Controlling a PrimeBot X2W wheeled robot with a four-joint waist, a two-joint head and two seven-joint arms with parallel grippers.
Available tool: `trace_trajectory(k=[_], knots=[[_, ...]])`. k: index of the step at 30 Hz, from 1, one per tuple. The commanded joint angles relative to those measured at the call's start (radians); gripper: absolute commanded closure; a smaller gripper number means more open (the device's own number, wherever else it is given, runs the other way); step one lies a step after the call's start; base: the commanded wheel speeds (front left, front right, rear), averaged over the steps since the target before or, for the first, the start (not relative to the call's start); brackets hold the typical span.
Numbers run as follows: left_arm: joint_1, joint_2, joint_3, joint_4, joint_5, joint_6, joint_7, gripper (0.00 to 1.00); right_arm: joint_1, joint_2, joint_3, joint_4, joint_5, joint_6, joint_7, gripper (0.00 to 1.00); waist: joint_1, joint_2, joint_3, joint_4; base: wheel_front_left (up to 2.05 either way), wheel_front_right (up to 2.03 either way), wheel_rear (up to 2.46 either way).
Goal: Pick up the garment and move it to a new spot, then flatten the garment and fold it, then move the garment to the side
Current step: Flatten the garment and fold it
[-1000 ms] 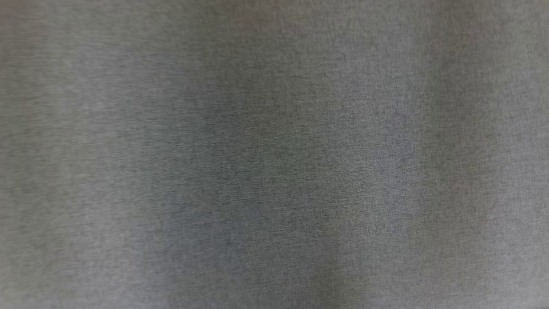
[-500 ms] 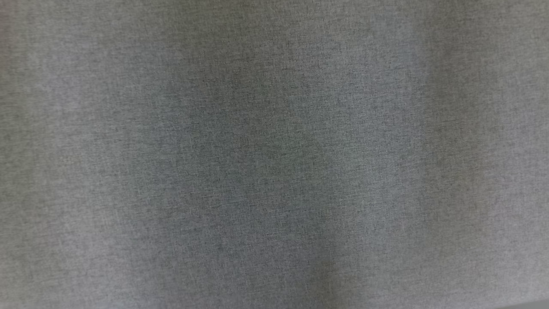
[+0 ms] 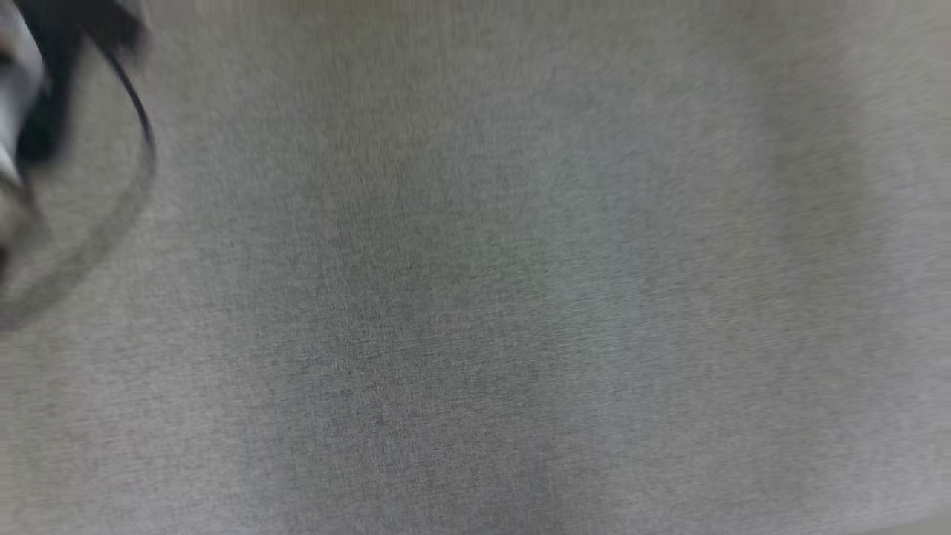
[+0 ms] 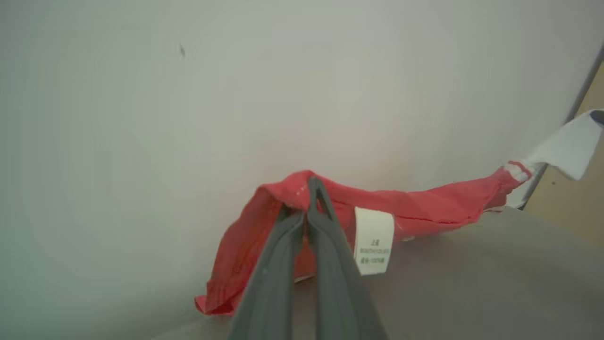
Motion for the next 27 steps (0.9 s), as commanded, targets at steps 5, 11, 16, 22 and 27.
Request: trace_trajectory(k=[5,11,16,22,27], knots=[[0.381,0.095,0.064,-0.264,-0.013,0.125,-0.013,1.0,0.483,-0.084,-0.111,-0.283,0.054,-0.002,0.015,1.0,0.0001,-0.0001,-0.167,-0.02,0.0,0.0,0.0],[0.752,0.166,0.137,-0.503,0.001,0.244,-0.014,1.0,0.896,-0.018,-0.254,-0.494,0.002,-0.002,0.096,1.0,0.0001,-0.0001,-0.24,-0.043,0.0,0.0,0.0],[1.025,0.159,0.21,-0.601,0.041,0.314,-0.014,1.0,1.167,0.092,-0.346,-0.624,-0.075,-0.002,0.17,1.0,0.0001,-0.0001,-0.282,-0.054,0.0,0.0,0.0],[1.261,0.085,0.311,-0.6,0.087,0.323,-0.015,1.0,1.392,0.194,-0.402,-0.703,-0.153,-0.002,0.216,1.0,0.0001,-0.0001,-0.338,-0.058,0.0,0.0,0.0],[1.415,0.004,0.377,-0.579,0.129,0.297,-0.015,1.0,1.531,0.269,-0.408,-0.724,-0.182,-0.002,0.245,1.0,0.0001,-0.0001,-0.374,-0.061,0.0,0.0,0.0]])
